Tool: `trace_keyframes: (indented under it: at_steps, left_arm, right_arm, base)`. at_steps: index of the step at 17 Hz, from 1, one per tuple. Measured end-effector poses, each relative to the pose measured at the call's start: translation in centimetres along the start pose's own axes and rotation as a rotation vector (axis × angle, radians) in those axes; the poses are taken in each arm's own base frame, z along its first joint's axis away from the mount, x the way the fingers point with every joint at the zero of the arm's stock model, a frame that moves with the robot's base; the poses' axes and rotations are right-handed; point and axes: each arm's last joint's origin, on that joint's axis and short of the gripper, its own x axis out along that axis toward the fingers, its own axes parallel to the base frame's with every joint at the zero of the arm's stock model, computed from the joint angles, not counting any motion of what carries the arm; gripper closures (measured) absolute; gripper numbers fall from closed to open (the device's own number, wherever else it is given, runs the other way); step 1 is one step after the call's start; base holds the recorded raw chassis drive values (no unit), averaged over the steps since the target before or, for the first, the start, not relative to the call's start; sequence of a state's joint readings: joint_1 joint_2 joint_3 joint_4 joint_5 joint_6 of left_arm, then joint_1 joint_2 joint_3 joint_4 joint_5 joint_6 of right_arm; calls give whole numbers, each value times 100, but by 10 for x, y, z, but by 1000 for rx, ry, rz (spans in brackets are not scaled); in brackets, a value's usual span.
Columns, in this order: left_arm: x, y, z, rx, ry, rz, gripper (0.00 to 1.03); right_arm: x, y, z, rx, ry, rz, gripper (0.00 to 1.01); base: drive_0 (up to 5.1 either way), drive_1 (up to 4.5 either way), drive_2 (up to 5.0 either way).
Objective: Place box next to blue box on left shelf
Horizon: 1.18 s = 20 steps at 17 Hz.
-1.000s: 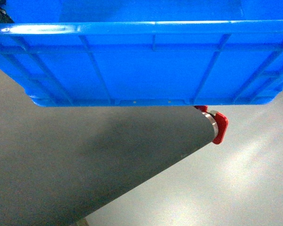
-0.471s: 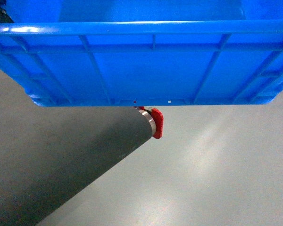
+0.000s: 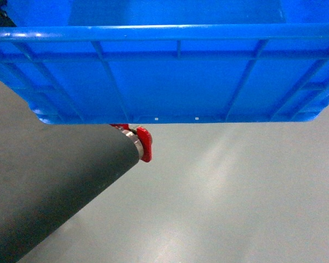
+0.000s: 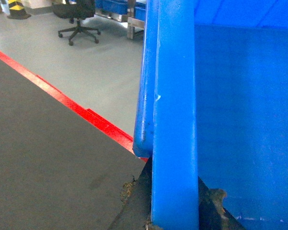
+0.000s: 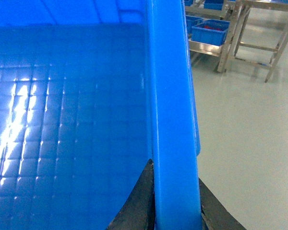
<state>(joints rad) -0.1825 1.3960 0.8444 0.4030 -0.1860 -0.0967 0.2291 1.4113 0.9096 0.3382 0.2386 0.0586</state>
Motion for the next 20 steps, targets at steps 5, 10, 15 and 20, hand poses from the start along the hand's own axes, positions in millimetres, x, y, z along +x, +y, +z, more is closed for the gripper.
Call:
trace_keyframes:
  at_steps: [5,10,15,20]
  left_arm:
    - [0,0,0,0,0,0,95]
    - [0,0,0,0,0,0,95]
    - [0,0,0,0,0,0,95]
    - [0,0,0,0,0,0,95]
  right_arm:
    - [0,0,0,0,1,0,91]
    - [0,0,0,0,0,0,91]
    - [0,0,0,0,1,1,91]
    - [0,0,0,0,0,1,91]
  base:
    - [-150,-150,-150]
    - [-150,-150,-150]
    - [-150,-150,-150]
    - [-150,-150,-150]
